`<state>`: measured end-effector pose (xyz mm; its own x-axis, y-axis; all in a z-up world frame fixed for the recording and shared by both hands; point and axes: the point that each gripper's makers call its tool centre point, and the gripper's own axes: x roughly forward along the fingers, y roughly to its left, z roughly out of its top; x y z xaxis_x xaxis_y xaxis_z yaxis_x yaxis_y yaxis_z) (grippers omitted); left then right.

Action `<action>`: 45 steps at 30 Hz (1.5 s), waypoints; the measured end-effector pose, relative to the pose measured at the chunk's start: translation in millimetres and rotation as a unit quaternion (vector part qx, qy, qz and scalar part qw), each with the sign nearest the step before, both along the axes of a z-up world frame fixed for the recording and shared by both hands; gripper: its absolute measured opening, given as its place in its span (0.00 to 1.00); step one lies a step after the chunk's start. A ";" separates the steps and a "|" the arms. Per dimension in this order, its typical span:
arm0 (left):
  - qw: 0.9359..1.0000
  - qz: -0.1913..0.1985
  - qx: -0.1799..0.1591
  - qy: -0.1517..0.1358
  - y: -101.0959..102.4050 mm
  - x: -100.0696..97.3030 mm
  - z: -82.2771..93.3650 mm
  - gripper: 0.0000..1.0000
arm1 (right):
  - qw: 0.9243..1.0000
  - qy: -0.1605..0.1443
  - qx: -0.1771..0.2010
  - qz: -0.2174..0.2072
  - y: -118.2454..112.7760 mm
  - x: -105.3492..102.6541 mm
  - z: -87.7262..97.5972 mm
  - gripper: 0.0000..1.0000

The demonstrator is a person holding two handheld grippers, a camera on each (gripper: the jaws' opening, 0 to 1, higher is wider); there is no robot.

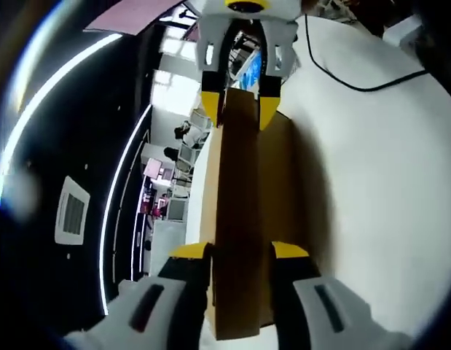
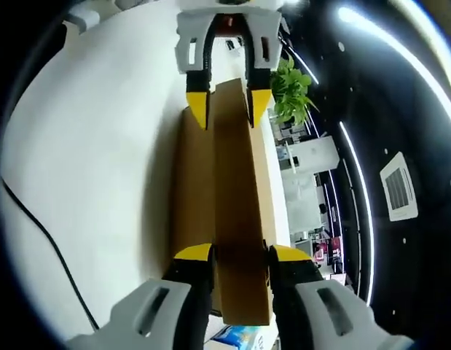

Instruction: Operate the shoe box by opening the lid, removing the specified soft item, and placing it in the target area until the item is outside and the box remains undamaged.

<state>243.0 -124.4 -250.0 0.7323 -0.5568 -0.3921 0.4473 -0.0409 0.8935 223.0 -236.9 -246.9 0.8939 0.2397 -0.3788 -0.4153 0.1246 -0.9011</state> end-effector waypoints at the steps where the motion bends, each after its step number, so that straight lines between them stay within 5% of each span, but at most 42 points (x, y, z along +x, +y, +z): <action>1: 1.000 0.000 0.002 -0.007 0.3 1.1 -0.5 0.31 | 1.000 0.000 0.002 0.000 0.6 -0.4 0.0 0.29; 13: 1.000 0.003 -0.004 -0.029 0.7 6.1 -5.8 0.30 | 1.000 0.010 0.026 -0.003 3.1 -1.0 -5.6 0.29; 28: 0.999 0.000 -0.001 -0.036 -0.3 10.1 -12.8 0.33 | 1.000 0.004 -0.024 0.013 0.1 1.9 -13.6 0.30; 45: 0.999 -0.003 -0.002 -0.042 -0.6 12.1 -20.3 0.38 | 1.000 0.005 -0.029 -0.009 -8.6 9.4 -19.7 0.31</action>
<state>255.1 -125.0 -270.3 0.7587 -0.5630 -0.3277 0.3713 -0.0396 0.9277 232.4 -245.5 -266.6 0.8937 0.2016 -0.4008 -0.4227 0.0789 -0.9028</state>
